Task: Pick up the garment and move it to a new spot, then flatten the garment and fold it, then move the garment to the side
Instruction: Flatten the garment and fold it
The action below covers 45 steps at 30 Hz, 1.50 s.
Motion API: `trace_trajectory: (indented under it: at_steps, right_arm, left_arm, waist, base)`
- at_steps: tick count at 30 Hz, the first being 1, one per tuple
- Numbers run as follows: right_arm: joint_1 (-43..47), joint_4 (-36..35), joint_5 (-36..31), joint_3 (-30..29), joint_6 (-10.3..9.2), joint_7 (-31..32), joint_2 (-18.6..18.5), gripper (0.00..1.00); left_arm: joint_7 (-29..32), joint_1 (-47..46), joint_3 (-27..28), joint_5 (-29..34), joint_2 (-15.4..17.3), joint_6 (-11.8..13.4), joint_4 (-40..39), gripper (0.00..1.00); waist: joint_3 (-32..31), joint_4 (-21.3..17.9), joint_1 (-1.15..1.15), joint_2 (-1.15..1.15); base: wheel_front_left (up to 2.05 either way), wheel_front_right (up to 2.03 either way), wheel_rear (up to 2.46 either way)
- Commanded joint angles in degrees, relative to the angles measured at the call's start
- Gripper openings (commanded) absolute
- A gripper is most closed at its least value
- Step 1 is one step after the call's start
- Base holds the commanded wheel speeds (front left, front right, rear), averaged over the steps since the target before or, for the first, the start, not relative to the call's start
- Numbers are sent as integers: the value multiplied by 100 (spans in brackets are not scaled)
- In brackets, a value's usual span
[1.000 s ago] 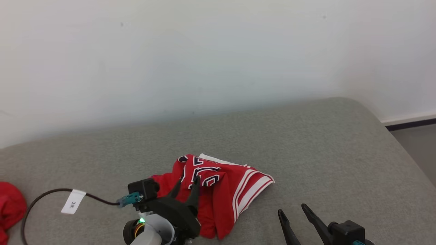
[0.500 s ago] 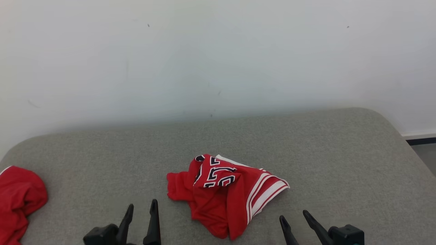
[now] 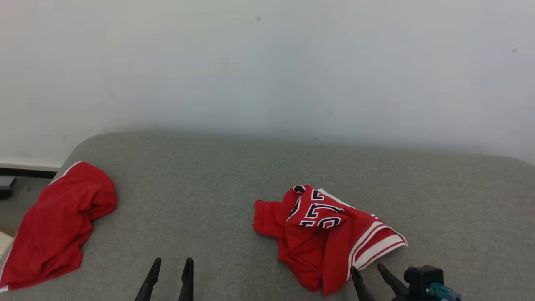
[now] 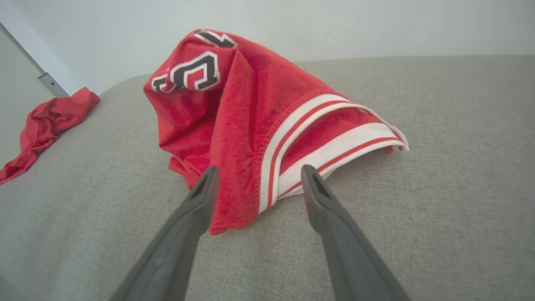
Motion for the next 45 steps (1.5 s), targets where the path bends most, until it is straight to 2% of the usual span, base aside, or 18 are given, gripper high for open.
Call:
trace_trajectory:
  at_steps: [1,7,11,14,15,17,21,25,32,39,40,41,45]
  right_arm:
    - [-142,133,77,11,7,48,4,100]
    - [-518,925,-90,-133,7,263,8,100]
    - [-699,1296,63,-14,7,180,2,100]
    - [-809,1580,-65,-47,7,169,-2,100]
    - [-837,1684,-166,-181,6,163,-6,81]
    - [-884,1823,-527,-457,6,152,-5,0]
    - [-880,1760,-1035,-1002,7,119,0,0]
    - [-745,1405,-1292,-1426,6,214,-3,0]
    - [-448,270,-1511,-2326,6,529,0,0]
    - [-324,-141,-1559,-2986,7,945,2,0]
    - [-311,-103,-1563,-3056,6,1007,1,10]
    - [-313,-48,-1527,-3129,6,1050,0,100]
    - [-302,187,-1405,-3128,7,1051,2,100]
  left_arm:
    - [-13,45,56,96,-38,-57,20,100]
    - [-15,-9,172,190,-179,-226,174,100]
    - [-15,-135,168,206,-241,-293,281,100]
    - [-14,-167,136,235,-276,-305,336,100]
    - [-14,-184,110,238,-280,-314,362,100]
    - [-14,-212,95,247,-284,-327,390,100]
    - [-14,-190,119,250,-299,-341,412,100]
    - [-14,-95,118,223,-327,-329,400,100]
    - [-14,-16,19,212,-406,-333,350,100]
    - [-14,-89,-123,177,-462,-335,310,100]
    - [-14,-110,-154,164,-466,-335,310,100]
    - [-14,-137,-210,165,-468,-335,318,100]
    - [-14,-256,-551,115,-453,-335,445,100]
  waist:
    - [77,462,0,0]
    - [150,962,0,0]
    - [177,1227,0,0]
    - [172,1364,0,0]
    - [170,1407,0,0]
    - [155,1461,0,0]
    - [112,1473,0,0]
    - [49,1368,0,0]
    - [-10,1029,0,0]
    - [32,728,0,0]
    - [43,683,0,0]
    - [59,640,0,0]
    - [93,507,0,0]
  base:
    - [0,0,0]
    - [0,0,0]
    - [0,0,0]
    - [0,0,0]
    - [0,0,0]
    - [0,0,0]
    - [0,0,0]
    - [0,0,0]
    - [0,0,0]
    - [0,0,0]
    - [0,0,0]
    - [0,0,0]
    - [0,0,0]
